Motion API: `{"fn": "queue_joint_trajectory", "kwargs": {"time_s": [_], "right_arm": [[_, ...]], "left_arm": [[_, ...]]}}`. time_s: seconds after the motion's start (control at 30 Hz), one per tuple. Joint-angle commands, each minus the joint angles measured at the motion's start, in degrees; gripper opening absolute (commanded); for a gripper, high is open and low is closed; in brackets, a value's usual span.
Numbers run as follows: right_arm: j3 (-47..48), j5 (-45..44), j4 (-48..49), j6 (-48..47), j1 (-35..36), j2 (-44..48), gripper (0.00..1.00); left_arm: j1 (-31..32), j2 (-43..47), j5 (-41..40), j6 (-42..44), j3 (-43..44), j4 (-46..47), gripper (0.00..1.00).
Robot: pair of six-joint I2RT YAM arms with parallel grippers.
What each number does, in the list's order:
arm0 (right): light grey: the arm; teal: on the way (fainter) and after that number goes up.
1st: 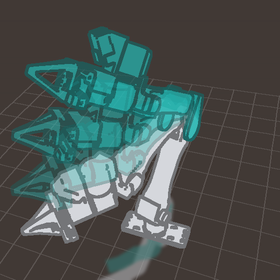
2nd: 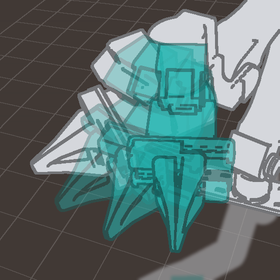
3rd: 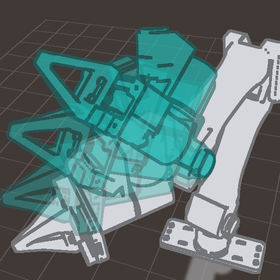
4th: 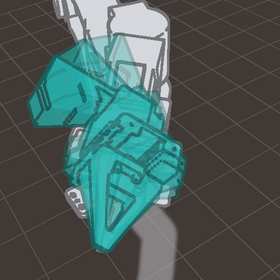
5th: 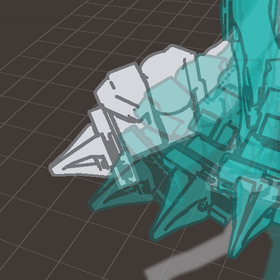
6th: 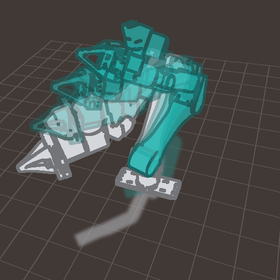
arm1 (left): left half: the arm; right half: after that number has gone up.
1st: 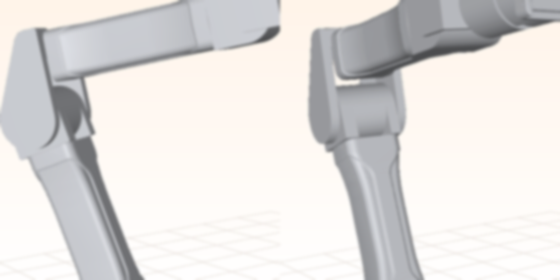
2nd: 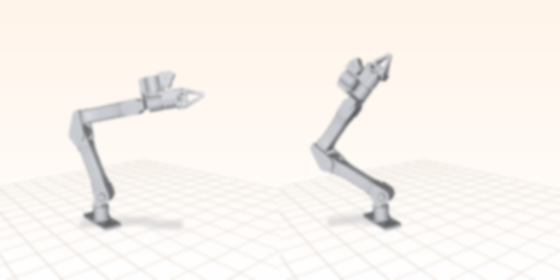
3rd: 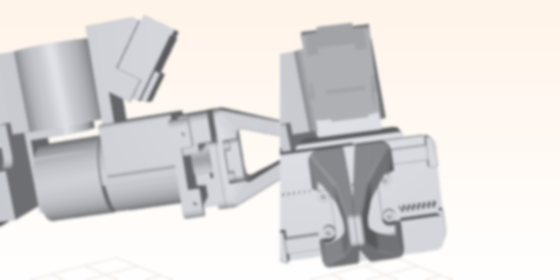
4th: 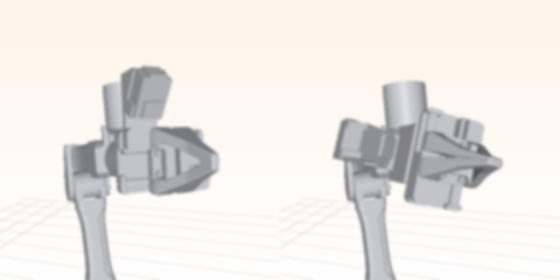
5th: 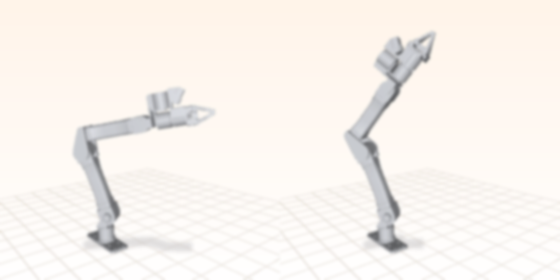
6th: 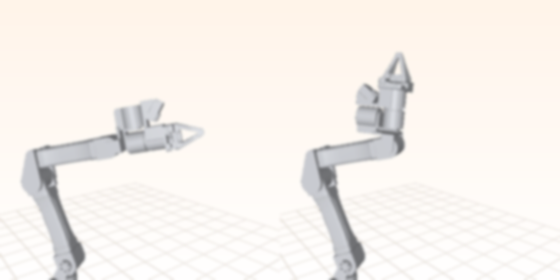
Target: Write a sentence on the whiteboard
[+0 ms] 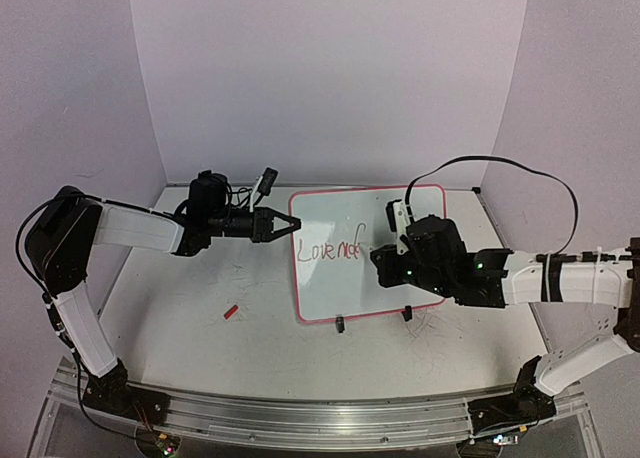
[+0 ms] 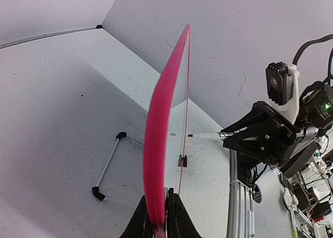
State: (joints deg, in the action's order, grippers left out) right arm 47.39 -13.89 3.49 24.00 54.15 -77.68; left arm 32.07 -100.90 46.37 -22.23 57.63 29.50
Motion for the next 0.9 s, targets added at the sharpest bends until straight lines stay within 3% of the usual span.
{"fn": "queue_joint_trajectory", "kwargs": {"time_s": [0.0, 0.17, 0.87], "right_arm": [[3.48, -0.72, 0.3, -1.29, -0.13, -1.46, 0.0], [3.86, -0.37, 1.07, -1.59, -0.13, -2.61, 0.0], [1.72, -6.83, -3.4, 4.72, -0.14, -1.65, 0.0]], "left_arm": [[-0.25, 0.34, -2.82, 1.49, 0.13, -1.28, 0.08], [-0.25, 0.11, -2.47, 1.48, 0.28, -1.37, 0.01], [-0.23, 0.27, -2.39, 2.02, 0.09, -1.79, 0.0]]}}
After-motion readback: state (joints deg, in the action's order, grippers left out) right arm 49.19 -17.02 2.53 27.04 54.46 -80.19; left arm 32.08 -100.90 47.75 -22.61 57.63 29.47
